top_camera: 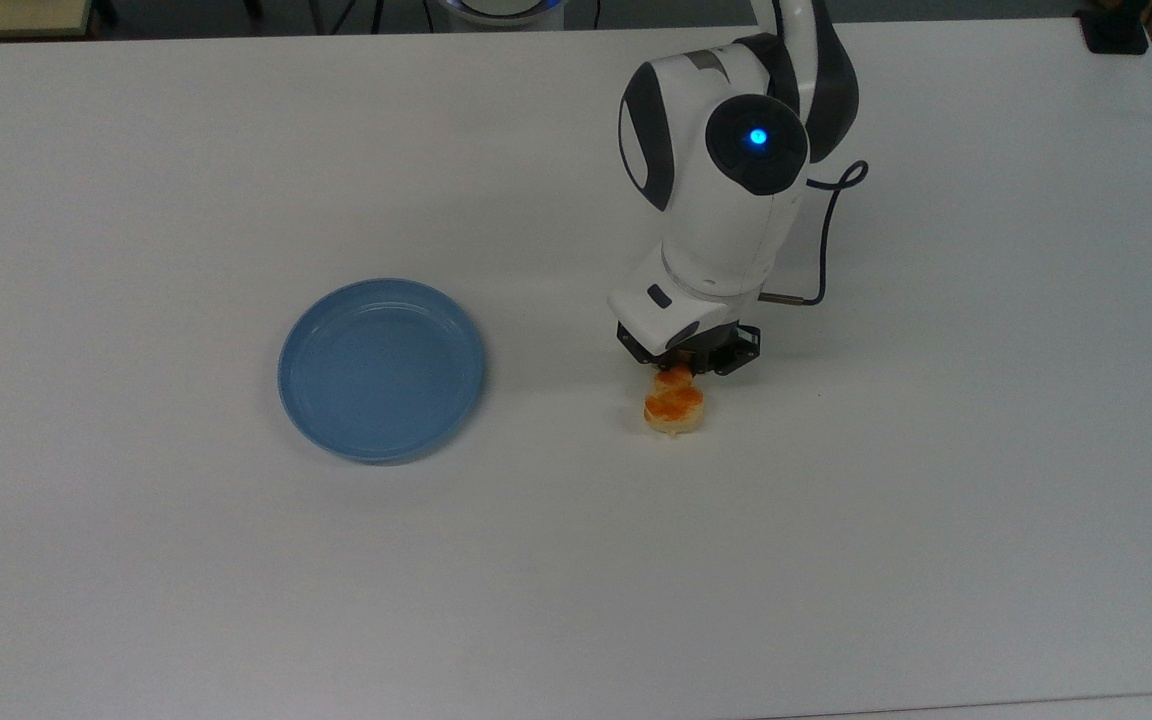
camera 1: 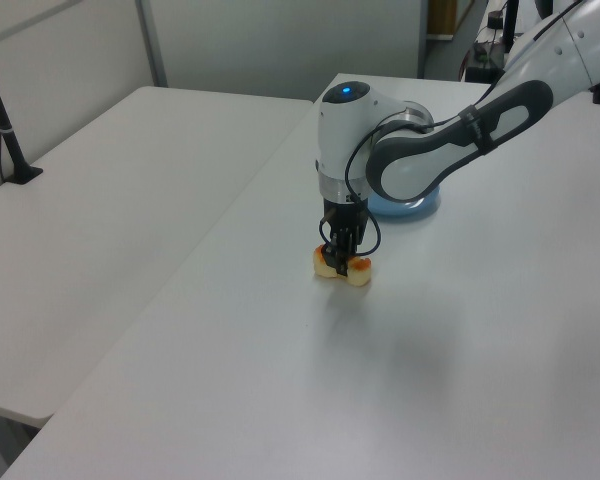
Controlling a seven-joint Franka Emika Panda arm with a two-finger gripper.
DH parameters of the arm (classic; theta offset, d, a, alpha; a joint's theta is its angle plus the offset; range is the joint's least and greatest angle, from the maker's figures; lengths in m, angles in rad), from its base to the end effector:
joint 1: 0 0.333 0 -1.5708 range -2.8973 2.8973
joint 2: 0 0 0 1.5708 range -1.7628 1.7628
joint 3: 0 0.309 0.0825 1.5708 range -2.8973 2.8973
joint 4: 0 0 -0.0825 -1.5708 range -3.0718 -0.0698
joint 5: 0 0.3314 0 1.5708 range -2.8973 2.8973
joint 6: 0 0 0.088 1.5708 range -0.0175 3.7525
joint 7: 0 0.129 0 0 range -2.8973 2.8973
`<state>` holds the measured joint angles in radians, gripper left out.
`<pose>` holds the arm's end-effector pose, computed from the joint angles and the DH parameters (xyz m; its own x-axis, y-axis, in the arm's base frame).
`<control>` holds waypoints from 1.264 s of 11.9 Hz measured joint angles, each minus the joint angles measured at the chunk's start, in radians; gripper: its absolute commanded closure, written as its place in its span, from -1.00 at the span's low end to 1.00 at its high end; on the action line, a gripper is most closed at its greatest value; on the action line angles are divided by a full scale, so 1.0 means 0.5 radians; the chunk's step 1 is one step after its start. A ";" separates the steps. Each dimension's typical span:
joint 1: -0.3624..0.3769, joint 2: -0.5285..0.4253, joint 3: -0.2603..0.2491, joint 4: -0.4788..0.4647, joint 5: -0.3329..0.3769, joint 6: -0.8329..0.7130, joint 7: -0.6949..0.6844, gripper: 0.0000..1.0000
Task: Put the bread on a plate
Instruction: 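Lower the gripper onto the bread roll and close on it, then lift the bread roll and carry it over the blue plate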
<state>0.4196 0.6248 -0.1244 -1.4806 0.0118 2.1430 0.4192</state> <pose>0.6343 0.2085 0.3144 0.9926 -0.1037 0.0634 -0.1064 -0.9935 0.0401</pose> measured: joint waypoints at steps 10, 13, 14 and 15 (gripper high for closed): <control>-0.138 -0.185 -0.460 0.023 -0.023 -0.246 -0.477 0.58; -0.167 -0.185 -0.617 0.016 0.037 -0.246 -0.628 0.58; -0.199 -0.185 -0.633 0.006 0.038 -0.246 -0.664 0.58; -0.229 -0.183 -0.639 -0.007 0.038 -0.246 -0.691 0.58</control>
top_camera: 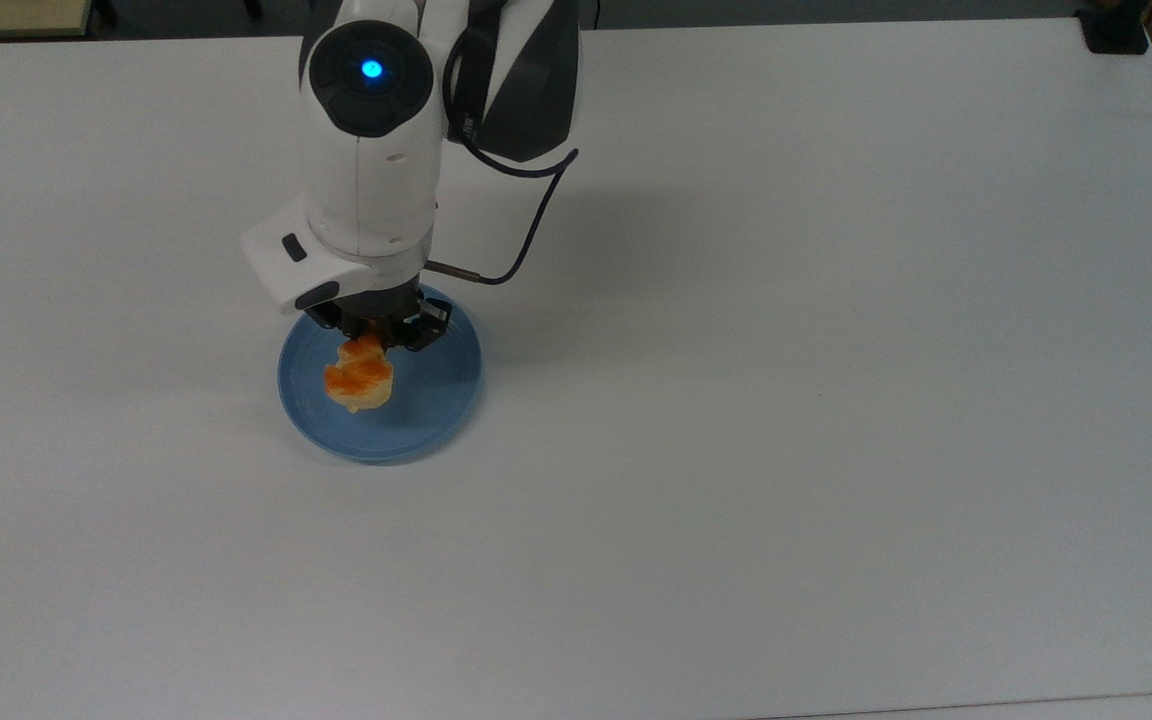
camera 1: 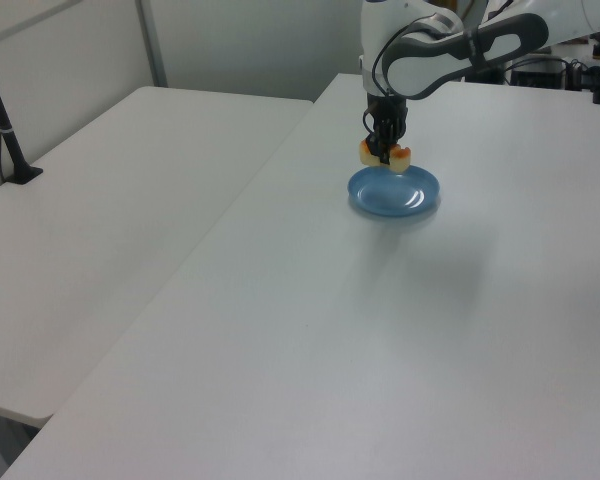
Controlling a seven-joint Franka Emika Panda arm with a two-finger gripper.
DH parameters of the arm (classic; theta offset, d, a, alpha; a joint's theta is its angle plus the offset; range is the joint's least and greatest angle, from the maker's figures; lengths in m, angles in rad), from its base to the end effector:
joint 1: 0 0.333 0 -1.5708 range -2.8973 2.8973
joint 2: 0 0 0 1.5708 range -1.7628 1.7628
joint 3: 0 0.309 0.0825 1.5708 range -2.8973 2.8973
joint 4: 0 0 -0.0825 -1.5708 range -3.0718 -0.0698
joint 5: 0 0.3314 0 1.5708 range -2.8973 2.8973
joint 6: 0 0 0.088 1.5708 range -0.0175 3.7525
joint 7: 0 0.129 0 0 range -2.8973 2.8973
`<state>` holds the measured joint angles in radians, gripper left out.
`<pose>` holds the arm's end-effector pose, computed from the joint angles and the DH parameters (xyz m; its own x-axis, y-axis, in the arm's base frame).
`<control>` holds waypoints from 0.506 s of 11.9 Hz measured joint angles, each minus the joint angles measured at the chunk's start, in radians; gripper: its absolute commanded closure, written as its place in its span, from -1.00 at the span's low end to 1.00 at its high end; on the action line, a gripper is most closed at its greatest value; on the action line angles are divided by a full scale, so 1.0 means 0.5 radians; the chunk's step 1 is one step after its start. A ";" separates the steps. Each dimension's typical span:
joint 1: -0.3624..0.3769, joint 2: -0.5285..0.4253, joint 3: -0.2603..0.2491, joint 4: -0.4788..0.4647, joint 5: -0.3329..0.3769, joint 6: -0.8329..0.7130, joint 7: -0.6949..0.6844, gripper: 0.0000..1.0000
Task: Put the bread on a plate
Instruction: 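Lift the bread roll and carry it over the blue plate, then lower the bread roll onto the plate and open the gripper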
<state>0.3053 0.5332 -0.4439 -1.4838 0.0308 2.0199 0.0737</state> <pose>0.6482 -0.0398 0.3863 0.9855 -0.1579 0.0619 -0.1668 -0.9682 0.1865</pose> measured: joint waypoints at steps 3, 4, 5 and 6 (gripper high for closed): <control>-0.020 0.004 -0.001 -0.043 0.009 0.000 -0.019 0.53; -0.019 0.007 0.000 -0.058 0.027 0.011 -0.019 0.52; -0.016 0.011 0.003 -0.088 0.060 0.057 -0.019 0.51; -0.012 0.022 0.006 -0.123 0.076 0.114 -0.018 0.50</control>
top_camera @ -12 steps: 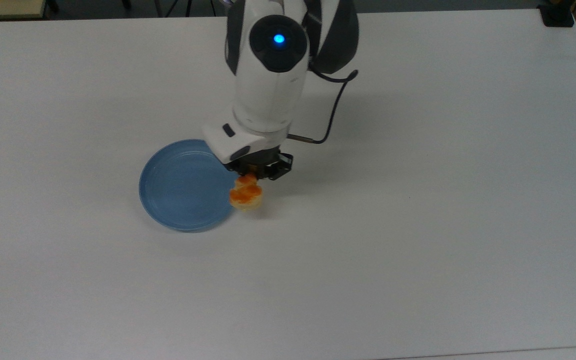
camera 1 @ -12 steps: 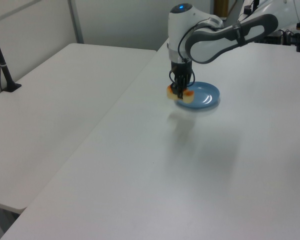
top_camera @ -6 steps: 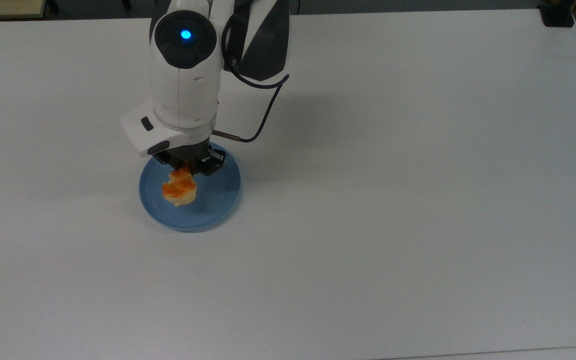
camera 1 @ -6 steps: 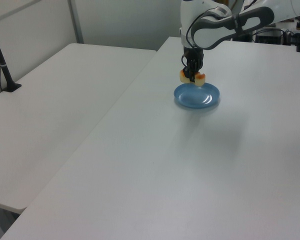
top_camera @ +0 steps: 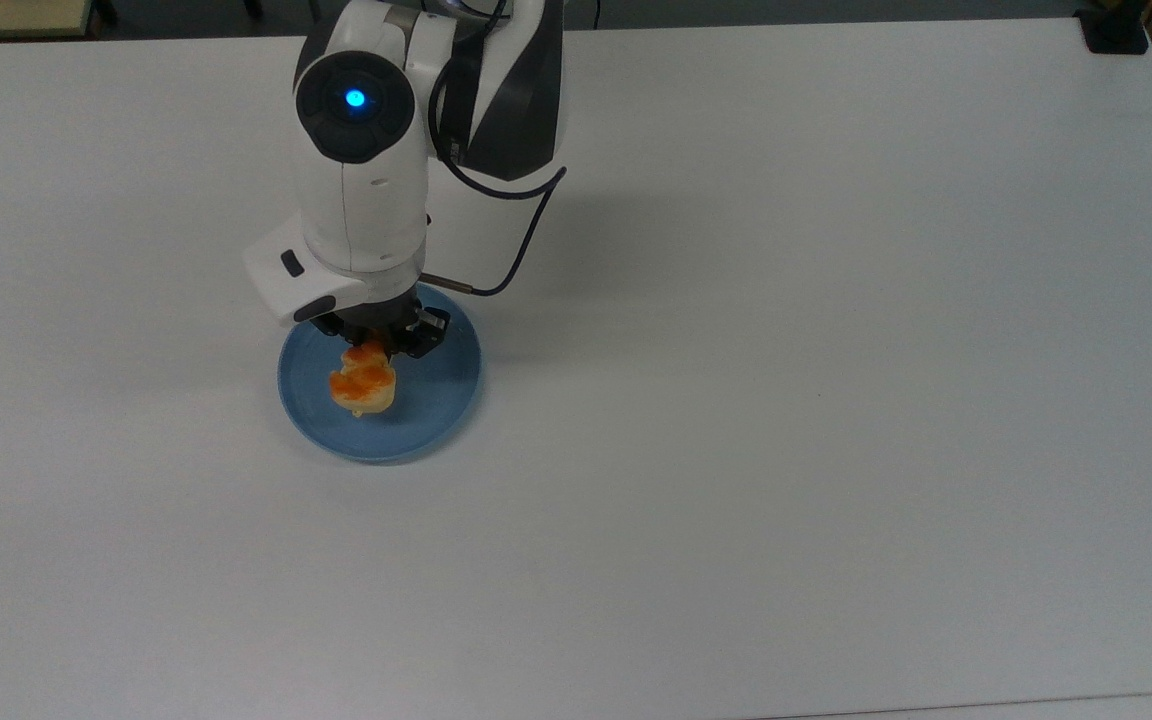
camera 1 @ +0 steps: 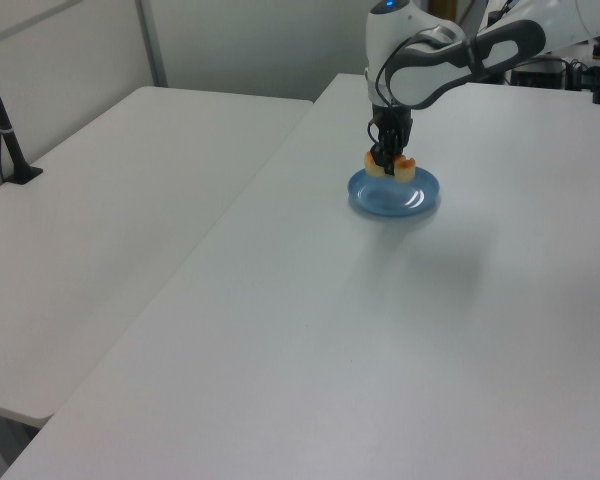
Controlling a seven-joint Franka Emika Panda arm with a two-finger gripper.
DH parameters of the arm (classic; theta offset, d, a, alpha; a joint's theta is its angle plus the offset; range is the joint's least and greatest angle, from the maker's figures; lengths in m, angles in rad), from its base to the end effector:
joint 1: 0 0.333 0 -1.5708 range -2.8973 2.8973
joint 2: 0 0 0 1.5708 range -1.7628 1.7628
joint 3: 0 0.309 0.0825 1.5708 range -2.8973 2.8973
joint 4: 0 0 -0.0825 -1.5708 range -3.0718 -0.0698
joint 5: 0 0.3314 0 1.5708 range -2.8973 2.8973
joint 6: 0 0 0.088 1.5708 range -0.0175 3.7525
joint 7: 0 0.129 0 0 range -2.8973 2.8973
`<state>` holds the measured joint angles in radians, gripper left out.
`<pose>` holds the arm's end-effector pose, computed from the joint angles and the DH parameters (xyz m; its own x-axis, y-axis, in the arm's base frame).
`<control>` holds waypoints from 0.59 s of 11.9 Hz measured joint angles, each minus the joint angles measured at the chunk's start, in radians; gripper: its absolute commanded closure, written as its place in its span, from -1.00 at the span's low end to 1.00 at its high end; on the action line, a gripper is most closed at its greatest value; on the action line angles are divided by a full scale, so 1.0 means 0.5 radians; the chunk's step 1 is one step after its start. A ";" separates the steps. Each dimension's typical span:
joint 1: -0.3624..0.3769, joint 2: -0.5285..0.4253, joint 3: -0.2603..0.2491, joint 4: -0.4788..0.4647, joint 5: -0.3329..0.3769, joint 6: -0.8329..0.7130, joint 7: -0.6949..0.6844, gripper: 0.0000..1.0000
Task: Put the bread on a plate
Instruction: 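Lower the bread roll onto the plate and open the gripper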
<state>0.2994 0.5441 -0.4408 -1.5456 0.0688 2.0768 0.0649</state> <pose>0.6437 -0.0436 0.3583 0.9838 -0.1733 0.0465 -0.1785 -0.9712 0.1580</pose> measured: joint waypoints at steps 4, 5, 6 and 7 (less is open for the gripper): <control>0.007 0.093 0.003 -0.050 0.002 0.146 0.049 -0.60; 0.007 0.102 0.006 -0.063 0.002 0.176 0.065 -1.00; 0.007 0.103 0.009 -0.071 0.002 0.192 0.075 -1.00; 0.008 0.103 0.011 -0.077 0.002 0.198 0.082 -1.00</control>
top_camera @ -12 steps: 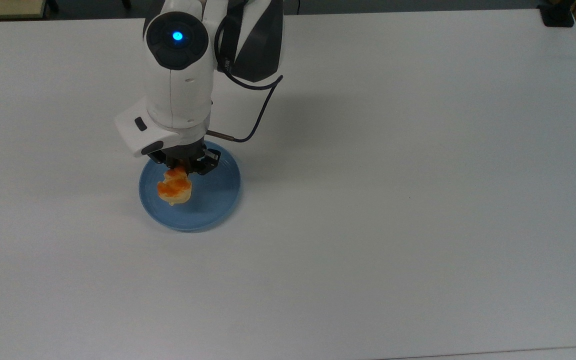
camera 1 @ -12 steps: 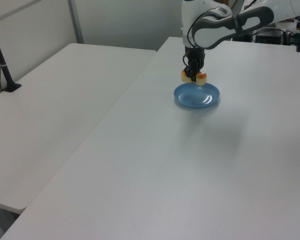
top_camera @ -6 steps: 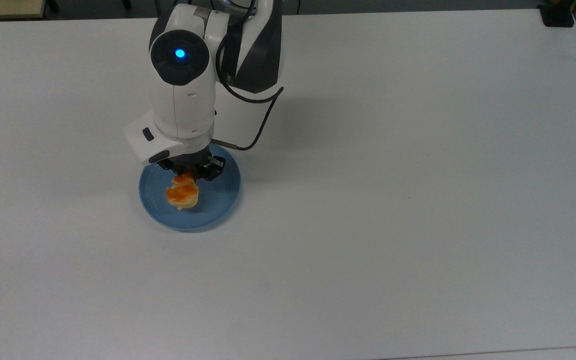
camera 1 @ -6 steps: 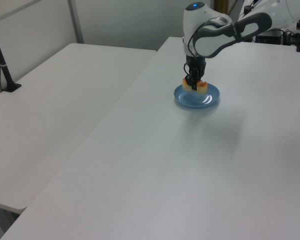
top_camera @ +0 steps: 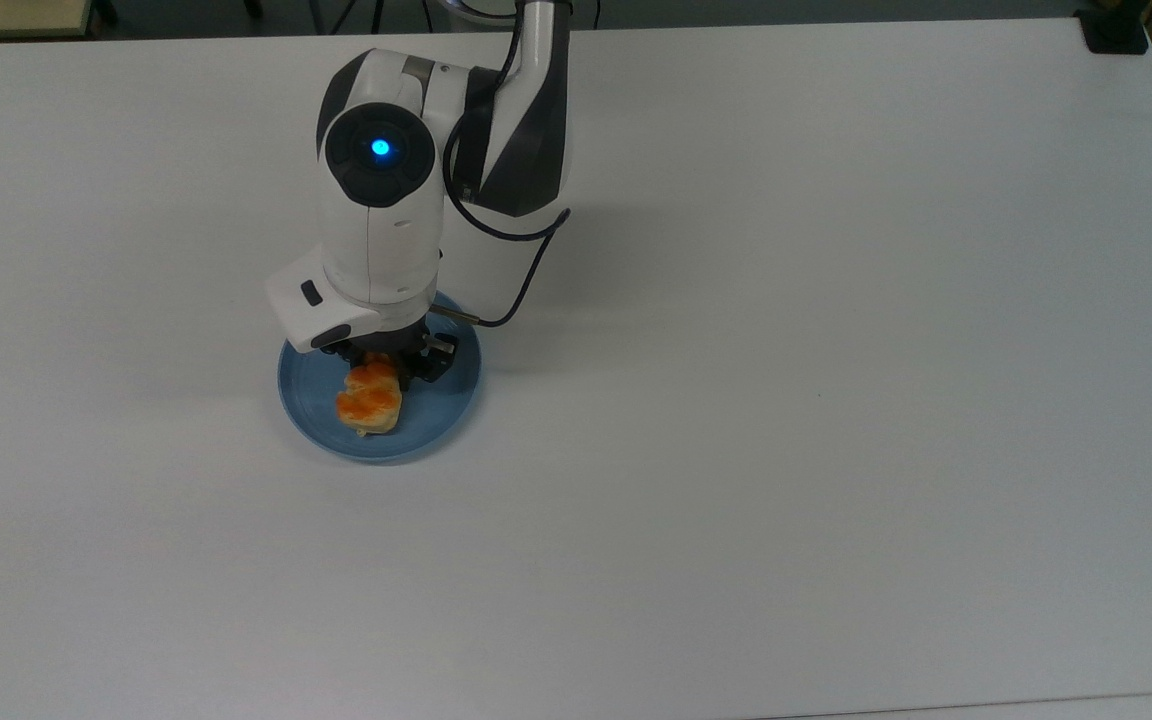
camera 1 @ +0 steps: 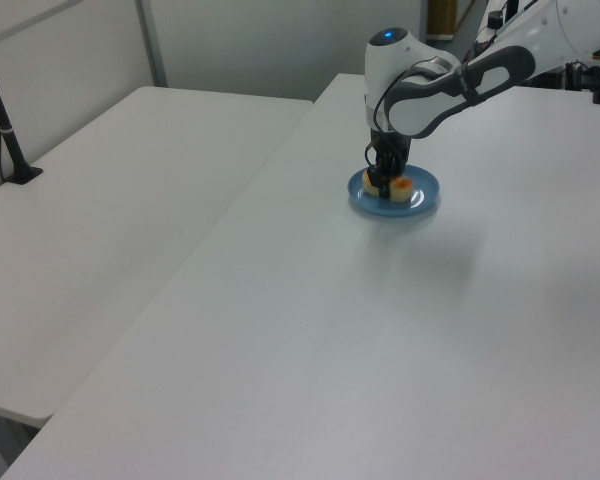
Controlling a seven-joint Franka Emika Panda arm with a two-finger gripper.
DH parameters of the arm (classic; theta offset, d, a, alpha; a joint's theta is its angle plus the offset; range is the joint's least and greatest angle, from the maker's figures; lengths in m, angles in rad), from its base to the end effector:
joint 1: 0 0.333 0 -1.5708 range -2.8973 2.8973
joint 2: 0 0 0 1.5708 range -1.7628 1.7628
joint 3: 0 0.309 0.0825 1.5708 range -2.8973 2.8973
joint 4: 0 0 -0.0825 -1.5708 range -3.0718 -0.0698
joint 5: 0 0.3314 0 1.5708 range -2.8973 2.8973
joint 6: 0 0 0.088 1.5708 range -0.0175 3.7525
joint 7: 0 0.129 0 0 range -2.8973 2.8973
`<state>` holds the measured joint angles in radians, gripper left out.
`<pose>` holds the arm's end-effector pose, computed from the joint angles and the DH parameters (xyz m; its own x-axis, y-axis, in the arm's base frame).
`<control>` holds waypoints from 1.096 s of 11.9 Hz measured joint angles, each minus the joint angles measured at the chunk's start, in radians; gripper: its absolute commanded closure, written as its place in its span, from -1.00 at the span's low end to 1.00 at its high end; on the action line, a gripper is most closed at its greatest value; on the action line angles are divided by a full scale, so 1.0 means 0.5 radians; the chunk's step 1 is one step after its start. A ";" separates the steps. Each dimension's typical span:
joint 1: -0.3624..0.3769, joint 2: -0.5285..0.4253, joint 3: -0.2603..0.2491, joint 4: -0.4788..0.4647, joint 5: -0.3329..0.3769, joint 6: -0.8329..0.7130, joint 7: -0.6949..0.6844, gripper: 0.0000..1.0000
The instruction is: Put the bread on a plate
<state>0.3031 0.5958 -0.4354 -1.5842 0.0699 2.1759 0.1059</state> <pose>0.6481 -0.0410 0.3196 0.9783 -0.1964 0.0662 -0.2052 -0.9634 0.1727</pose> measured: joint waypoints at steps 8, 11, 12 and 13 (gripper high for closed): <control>-0.015 -0.277 -0.016 0.065 0.000 -0.265 0.008 -1.00; -0.029 -0.563 0.003 0.088 -0.015 -0.557 0.006 -1.00; -0.052 -0.665 0.064 0.089 -0.056 -0.682 0.006 -1.00; -0.114 -0.762 0.169 0.090 -0.088 -0.788 0.006 -1.00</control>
<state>0.2463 0.2148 -0.3507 -1.5393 0.0256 1.7818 0.1089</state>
